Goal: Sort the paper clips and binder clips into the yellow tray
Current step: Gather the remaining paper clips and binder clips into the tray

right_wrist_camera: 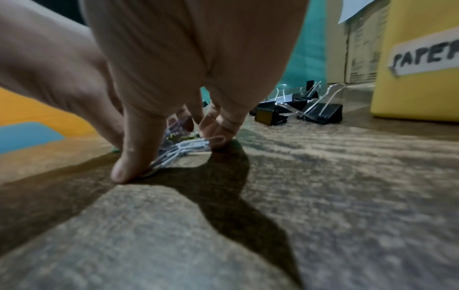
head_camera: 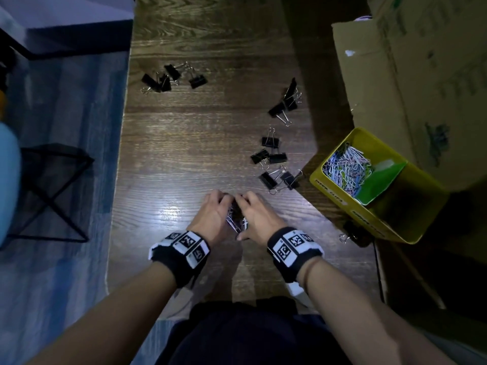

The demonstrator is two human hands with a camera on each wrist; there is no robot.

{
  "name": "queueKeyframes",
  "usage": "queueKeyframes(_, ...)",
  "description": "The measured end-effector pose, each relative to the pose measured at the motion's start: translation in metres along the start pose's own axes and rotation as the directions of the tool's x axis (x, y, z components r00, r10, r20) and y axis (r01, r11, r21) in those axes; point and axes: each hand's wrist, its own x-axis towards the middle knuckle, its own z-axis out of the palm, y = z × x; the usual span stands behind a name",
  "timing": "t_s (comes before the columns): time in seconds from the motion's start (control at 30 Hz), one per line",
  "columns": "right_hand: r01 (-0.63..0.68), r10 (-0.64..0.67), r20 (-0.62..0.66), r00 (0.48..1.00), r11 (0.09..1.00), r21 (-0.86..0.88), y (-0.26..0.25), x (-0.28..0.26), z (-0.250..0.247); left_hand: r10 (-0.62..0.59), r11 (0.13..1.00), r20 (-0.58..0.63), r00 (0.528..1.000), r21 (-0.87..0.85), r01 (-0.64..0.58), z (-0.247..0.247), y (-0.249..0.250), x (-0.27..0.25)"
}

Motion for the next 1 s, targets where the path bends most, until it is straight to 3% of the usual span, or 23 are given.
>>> queueKeyframes(0.1, -0.12, 0.122, -0.057, 0.991, 0.992, 0.044, 0.0, -0.009, 0.005, -0.019, 0.999, -0.042, 0.999, 0.04, 0.021, -0.002, -0.011, -0.004)
queueKeyframes(0.27, -0.163, 0.136, -0.133, 0.982, 0.96, -0.228, -0.013, -0.016, 0.016, -0.074, 0.967, 0.001, 0.997, 0.245, 0.072, -0.003, -0.009, -0.004)
queueKeyframes(0.37, -0.194, 0.186, -0.122, 0.975, 0.979, -0.059, -0.017, -0.012, 0.019, -0.098, 0.981, 0.008, 0.995, 0.171, 0.095, 0.003, 0.003, 0.0)
queueKeyframes(0.5, -0.139, 0.145, -0.124, 0.982, 0.989, 0.056, -0.017, -0.01, 0.019, -0.066, 0.987, 0.02, 0.998, 0.146, 0.063, 0.007, 0.012, 0.001)
queueKeyframes(0.83, -0.068, 0.072, -0.135, 0.988, 0.997, 0.031, -0.003, -0.003, 0.003, 0.074, 0.997, -0.09, 0.993, 0.016, -0.073, 0.005, -0.002, -0.003)
queueKeyframes(1.0, -0.155, 0.166, -0.115, 0.979, 0.983, 0.099, 0.008, -0.003, 0.003, 0.094, 0.995, -0.109, 0.99, -0.017, -0.096, 0.001, -0.01, -0.004)
